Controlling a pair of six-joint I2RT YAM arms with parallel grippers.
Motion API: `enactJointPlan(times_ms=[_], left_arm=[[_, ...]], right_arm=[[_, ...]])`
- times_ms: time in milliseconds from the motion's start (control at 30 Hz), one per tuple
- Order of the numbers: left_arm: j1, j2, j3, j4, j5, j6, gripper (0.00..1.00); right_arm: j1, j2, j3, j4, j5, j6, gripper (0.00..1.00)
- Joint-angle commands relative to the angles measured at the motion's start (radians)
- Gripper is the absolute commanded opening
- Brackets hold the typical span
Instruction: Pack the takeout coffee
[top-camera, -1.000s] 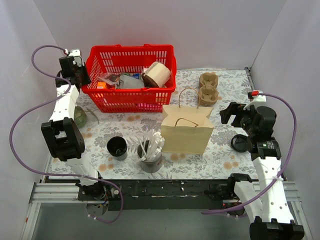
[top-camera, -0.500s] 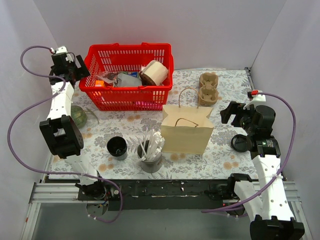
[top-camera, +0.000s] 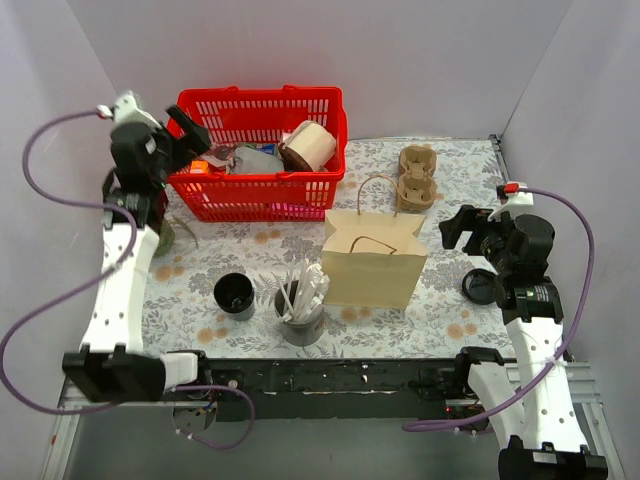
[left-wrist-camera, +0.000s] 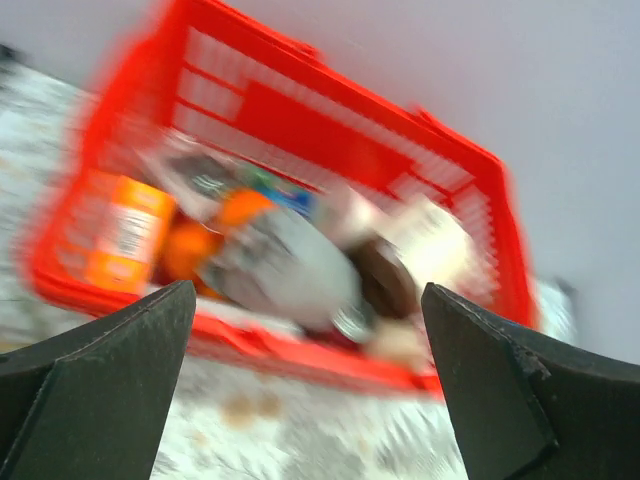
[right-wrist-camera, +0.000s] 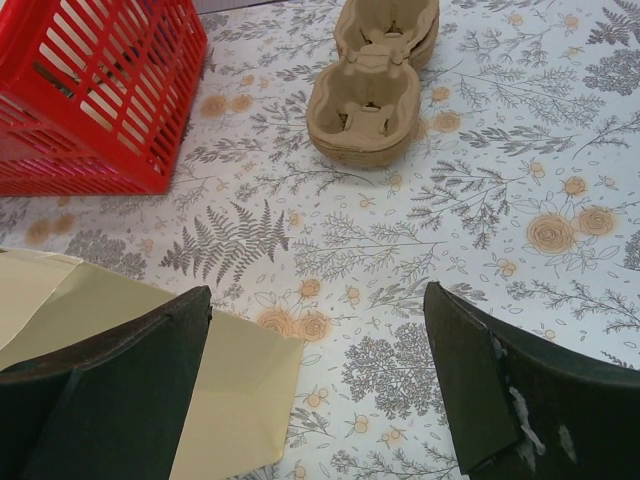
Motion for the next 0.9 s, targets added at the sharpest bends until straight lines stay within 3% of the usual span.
enactJointPlan(times_ms=[0, 67, 167, 267, 367, 400, 667, 867], left_arm=[[-0.207, -0.24, -0.326, 0.065, 0.132, -0.123, 0.98], [-0.258, -0.287, -0.473, 0.111, 0.176, -0.143, 0.98], [-0.333, -0.333, -0.577, 0.143, 0.151, -0.133, 0.98], [-0.378, -0.313, -0.619, 0.214, 0.167, -0.097, 0.98], [-0.389, -0.241, -0.647, 0.275, 0.097, -0.083, 0.98], [-0.387, -0.21, -0.641, 0.287, 0.017, -0.09, 0.98], [-0.387, -0.017, -0.576, 0.453, -0.087, -0.091, 0.98], [-0.377, 0.133, -0.474, 0.465, -0.197, -0.043, 0.98]], right_arm=[[-0.001, -0.02, -0.006, 0.051, -0.044, 0.006, 0.95], [-0.001, -0.014, -0.003, 0.053, -0.057, 0.009, 0.95], [-0.001, -0.008, -0.007, 0.057, -0.079, 0.012, 0.95], [-0.001, 0.0, -0.012, 0.064, -0.091, 0.02, 0.95], [-0.001, 0.0, -0.006, 0.051, -0.084, 0.018, 0.95], [-0.001, -0.001, -0.007, 0.051, -0.079, 0.018, 0.95], [-0.001, -0.008, -0.007, 0.045, -0.044, 0.013, 0.95], [-0.001, -0.028, -0.022, 0.039, -0.001, 0.004, 0.95]])
